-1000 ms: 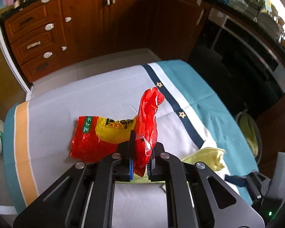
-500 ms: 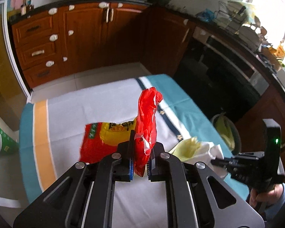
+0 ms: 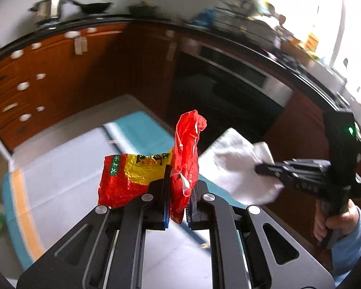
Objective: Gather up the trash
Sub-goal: 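Carry the red bag and white tissue over the trash bin with both grippers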
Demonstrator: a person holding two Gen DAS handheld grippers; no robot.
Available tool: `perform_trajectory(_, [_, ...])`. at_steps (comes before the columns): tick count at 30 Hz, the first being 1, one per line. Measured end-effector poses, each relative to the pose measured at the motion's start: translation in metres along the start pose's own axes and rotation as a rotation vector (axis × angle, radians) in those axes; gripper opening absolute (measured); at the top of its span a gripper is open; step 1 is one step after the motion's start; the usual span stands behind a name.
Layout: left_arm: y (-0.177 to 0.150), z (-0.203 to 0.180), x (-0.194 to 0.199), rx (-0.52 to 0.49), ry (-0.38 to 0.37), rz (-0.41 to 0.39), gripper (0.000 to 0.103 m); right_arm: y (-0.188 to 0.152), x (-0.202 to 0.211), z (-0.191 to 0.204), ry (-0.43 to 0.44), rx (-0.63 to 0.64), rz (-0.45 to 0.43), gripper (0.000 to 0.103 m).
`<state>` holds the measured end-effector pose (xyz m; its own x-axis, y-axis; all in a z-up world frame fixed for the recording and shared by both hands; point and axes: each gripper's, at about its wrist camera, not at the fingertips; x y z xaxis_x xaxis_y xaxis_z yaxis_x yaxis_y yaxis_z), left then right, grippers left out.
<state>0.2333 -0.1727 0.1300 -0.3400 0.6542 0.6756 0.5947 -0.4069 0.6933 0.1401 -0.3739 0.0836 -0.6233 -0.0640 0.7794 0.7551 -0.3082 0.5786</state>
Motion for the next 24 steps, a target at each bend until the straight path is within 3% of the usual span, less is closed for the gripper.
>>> perform_trajectory(6, [0.012, -0.073, -0.078, -0.095, -0.14, 0.077, 0.01, -0.007, 0.005, -0.083, -0.12, -0.1, -0.01, 0.004])
perform_trajectory(13, [0.019, -0.138, -0.172, -0.146, -0.252, 0.186, 0.01, -0.023, -0.013, -0.161, -0.193, -0.215, 0.047, 0.004])
perform_trajectory(18, [0.014, -0.162, -0.24, -0.158, -0.307, 0.272, 0.01, -0.031, -0.043, -0.196, -0.241, -0.249, 0.109, 0.004])
perform_trajectory(24, [-0.005, -0.159, -0.317, -0.113, -0.335, 0.4, 0.01, -0.03, -0.089, -0.218, -0.261, -0.254, 0.185, 0.004])
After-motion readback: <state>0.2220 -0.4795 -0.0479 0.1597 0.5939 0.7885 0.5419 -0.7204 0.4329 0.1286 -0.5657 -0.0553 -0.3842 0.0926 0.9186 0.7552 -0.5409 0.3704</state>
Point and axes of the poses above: each gripper's, at about its wrist camera, not at the fingertips, and x roughly against the way its jaws point, z to its left, y to its top, and after that the axes turned 6 degrees about -y, right-handed
